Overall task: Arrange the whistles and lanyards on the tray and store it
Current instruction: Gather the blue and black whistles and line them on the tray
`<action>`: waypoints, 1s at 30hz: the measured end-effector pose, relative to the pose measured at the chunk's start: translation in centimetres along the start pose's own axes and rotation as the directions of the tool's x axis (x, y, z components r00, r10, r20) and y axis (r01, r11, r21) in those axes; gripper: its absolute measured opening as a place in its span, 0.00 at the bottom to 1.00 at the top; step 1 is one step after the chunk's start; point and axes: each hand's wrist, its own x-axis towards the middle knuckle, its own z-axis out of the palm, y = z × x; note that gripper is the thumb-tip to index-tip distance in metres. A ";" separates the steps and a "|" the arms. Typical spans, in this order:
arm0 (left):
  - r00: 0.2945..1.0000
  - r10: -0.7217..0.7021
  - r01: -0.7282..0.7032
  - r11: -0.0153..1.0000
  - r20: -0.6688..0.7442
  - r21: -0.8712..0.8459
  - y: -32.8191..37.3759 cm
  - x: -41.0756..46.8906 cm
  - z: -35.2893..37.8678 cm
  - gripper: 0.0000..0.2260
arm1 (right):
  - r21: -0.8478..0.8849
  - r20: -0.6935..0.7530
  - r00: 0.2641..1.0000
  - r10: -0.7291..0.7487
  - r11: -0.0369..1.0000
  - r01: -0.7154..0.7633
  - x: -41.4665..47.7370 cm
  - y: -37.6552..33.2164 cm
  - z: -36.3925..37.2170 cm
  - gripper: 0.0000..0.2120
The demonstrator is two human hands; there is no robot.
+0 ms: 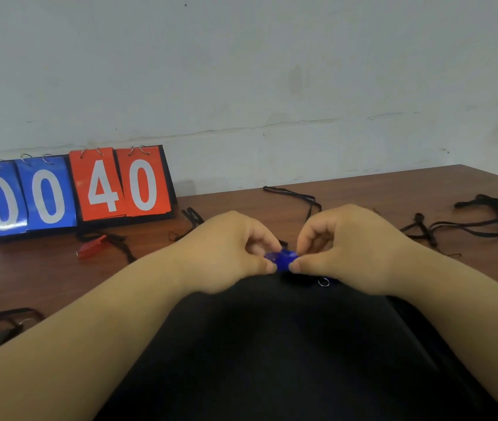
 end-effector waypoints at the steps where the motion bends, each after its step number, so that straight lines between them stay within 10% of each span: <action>1: 1.000 -0.006 0.005 1.000 0.029 0.028 0.0 0.1 0.1 0.11 | -0.041 0.031 1.000 0.002 0.999 -0.001 0.0 -0.1 0.1 0.08; 11: 0.985 -0.002 -0.028 0.985 0.172 0.170 -0.7 0.4 0.7 0.13 | -0.211 0.245 0.969 0.034 0.977 0.019 -0.3 -0.9 1.0 0.06; 30: 0.999 -0.051 0.046 0.974 0.018 0.222 -1.7 1.4 1.1 0.12 | -0.321 0.109 0.993 -0.047 0.944 0.080 0.7 0.1 2.0 0.12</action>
